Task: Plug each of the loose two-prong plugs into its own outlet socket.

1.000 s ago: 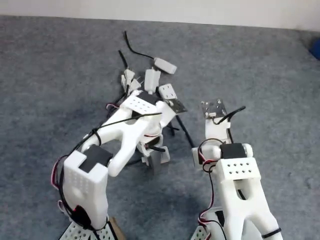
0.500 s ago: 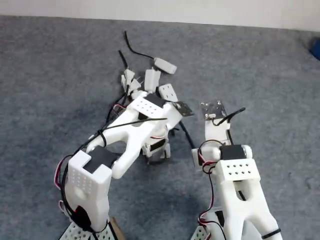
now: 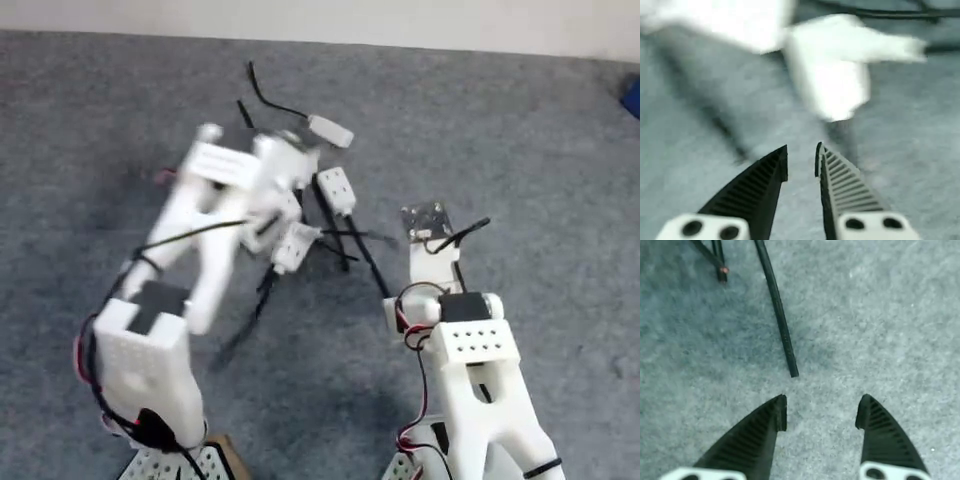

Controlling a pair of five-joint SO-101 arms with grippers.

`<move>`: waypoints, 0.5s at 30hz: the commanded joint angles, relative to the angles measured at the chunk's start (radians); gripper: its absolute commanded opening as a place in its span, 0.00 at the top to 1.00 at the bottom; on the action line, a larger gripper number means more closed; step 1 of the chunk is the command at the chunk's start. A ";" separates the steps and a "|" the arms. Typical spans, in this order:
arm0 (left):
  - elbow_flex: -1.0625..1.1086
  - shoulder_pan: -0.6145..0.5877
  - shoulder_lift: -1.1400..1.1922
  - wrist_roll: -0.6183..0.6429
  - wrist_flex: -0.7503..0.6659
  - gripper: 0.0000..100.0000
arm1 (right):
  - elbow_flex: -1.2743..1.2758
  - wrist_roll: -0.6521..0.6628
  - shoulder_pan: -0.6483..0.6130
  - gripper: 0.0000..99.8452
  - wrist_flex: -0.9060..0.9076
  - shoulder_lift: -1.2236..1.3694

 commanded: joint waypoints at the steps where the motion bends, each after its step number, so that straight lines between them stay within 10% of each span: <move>1: -0.140 -0.156 -0.053 -0.009 0.064 0.89 | -0.007 -0.012 0.008 0.78 -0.013 -0.024; 7: -0.183 -0.272 -0.053 -0.089 0.091 0.85 | -0.007 -0.012 0.008 0.78 -0.012 -0.024; 15: -0.188 -0.016 -0.062 -0.049 0.149 0.74 | -0.007 -0.012 0.012 0.78 -0.005 -0.022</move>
